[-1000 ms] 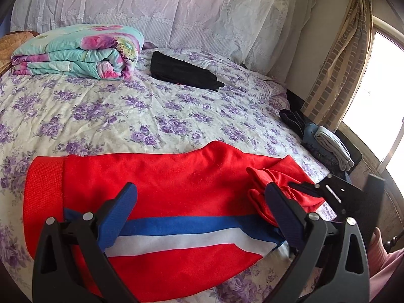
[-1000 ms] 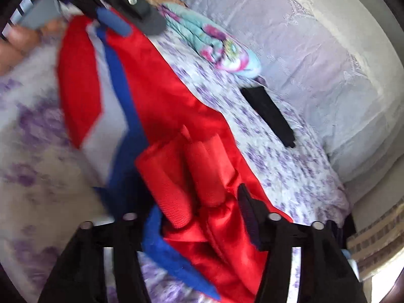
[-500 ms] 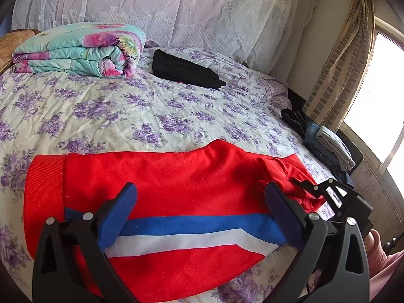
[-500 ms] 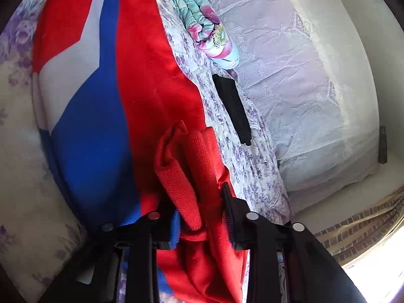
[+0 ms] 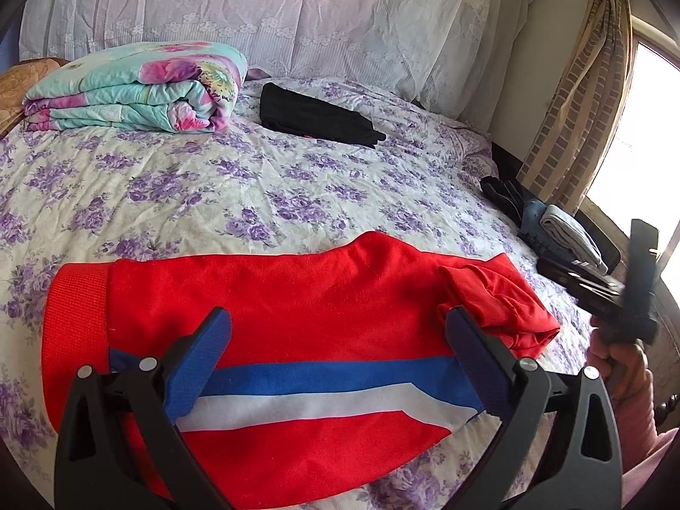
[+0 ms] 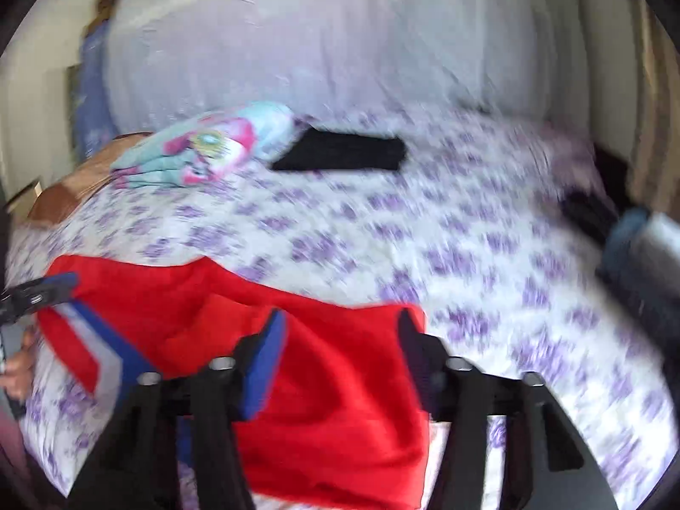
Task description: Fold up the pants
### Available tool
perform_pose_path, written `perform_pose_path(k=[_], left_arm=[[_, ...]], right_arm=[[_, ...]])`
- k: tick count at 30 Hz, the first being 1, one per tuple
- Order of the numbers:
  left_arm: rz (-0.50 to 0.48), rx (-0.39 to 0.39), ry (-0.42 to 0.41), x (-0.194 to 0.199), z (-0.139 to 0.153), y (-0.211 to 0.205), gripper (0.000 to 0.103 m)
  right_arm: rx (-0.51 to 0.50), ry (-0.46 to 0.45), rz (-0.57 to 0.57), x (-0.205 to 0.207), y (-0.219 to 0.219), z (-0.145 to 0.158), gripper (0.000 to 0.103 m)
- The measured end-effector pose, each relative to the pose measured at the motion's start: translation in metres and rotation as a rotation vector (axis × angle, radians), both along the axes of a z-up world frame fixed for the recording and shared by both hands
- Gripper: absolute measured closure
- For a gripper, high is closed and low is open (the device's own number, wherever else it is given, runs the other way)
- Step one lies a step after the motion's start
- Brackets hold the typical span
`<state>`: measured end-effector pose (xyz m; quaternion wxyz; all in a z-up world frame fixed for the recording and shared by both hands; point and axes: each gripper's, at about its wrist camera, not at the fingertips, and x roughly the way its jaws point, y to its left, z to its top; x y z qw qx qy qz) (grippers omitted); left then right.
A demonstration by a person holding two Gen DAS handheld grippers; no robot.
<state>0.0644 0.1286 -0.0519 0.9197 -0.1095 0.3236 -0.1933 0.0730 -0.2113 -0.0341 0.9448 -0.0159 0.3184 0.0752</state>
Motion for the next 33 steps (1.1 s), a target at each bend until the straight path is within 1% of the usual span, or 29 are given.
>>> perform_pose_path(k=[1,2,3,4,6,8,9,10,11,13,14,15,16,17,18,19,21,23,25,27,28,30,31,33], left_arm=[[0.000,0.005,-0.003,-0.001,0.002,-0.001,0.004],[-0.004,0.009,-0.005,-0.003,0.004,-0.002,0.004],[-0.014,0.014,-0.011,-0.007,0.008,-0.005,0.004],[-0.024,0.018,-0.021,-0.010,0.012,-0.008,0.004],[-0.055,0.024,-0.044,-0.014,0.022,-0.019,0.004],[-0.108,0.007,-0.058,-0.014,0.032,-0.035,0.004],[-0.157,-0.015,-0.062,-0.011,0.040,-0.050,0.004],[-0.197,-0.032,-0.063,-0.008,0.045,-0.063,0.004],[-0.238,-0.044,-0.065,-0.005,0.050,-0.078,0.004],[-0.310,-0.049,-0.059,0.002,0.057,-0.112,0.006],[-0.337,-0.044,-0.058,0.005,0.057,-0.128,0.010],[-0.363,-0.025,-0.060,0.007,0.055,-0.146,0.025],[-0.385,0.001,-0.046,0.010,0.050,-0.162,0.039],[-0.400,0.035,-0.008,0.015,0.041,-0.179,0.047],[-0.404,0.054,0.029,0.021,0.032,-0.188,0.059],[-0.406,0.068,0.059,0.024,0.022,-0.195,0.066],[-0.399,0.097,0.126,0.030,0.002,-0.203,0.069],[-0.384,0.119,0.160,0.031,-0.012,-0.202,0.072],[-0.385,0.110,0.176,0.028,-0.023,-0.200,0.072],[-0.379,0.101,0.180,0.025,-0.027,-0.197,0.074],[-0.380,0.095,0.177,0.025,-0.028,-0.197,0.074],[-0.382,0.084,0.178,0.025,-0.029,-0.195,0.074],[-0.384,0.079,0.177,0.026,-0.028,-0.194,0.074],[-0.387,0.073,0.178,0.026,-0.028,-0.193,0.074]], right_arm=[[-0.001,0.057,-0.011,0.007,-0.002,-0.013,0.069],[-0.029,0.144,-0.010,0.013,0.001,-0.033,0.070],[-0.061,0.194,0.003,0.012,0.008,-0.047,0.070],[-0.128,0.152,0.009,0.002,0.018,-0.052,0.070],[-0.226,0.126,0.050,-0.014,0.034,-0.050,0.071],[-0.253,0.105,0.071,-0.022,0.039,-0.046,0.070],[-0.232,0.097,0.075,-0.021,0.033,-0.042,0.068],[-0.186,0.085,0.071,-0.025,0.026,-0.036,0.062],[-0.144,0.074,0.058,-0.028,0.018,-0.031,0.059],[-0.048,0.054,0.018,-0.033,-0.002,-0.022,0.058],[-0.007,0.039,-0.009,-0.036,-0.014,-0.017,0.058],[0.011,0.024,-0.032,-0.038,-0.022,-0.014,0.058],[0.018,0.012,-0.046,-0.036,-0.029,-0.012,0.058],[0.030,-0.004,-0.065,-0.034,-0.035,-0.008,0.058],[0.043,-0.013,-0.073,-0.032,-0.039,-0.008,0.058],[0.068,-0.026,-0.074,-0.027,-0.043,-0.004,0.059],[0.098,-0.039,-0.064,-0.016,-0.046,-0.003,0.062],[0.114,-0.029,-0.041,0.000,-0.044,-0.005,0.066],[0.142,0.033,0.010,0.023,-0.041,-0.016,0.067],[0.129,0.173,-0.001,0.051,-0.038,-0.044,0.069],[0.163,0.188,-0.003,0.055,-0.042,-0.051,0.069],[0.180,0.159,-0.009,0.046,-0.045,-0.041,0.069],[0.178,0.126,-0.024,0.036,-0.047,-0.033,0.067],[0.200,0.051,-0.012,0.009,-0.050,-0.016,0.066]])
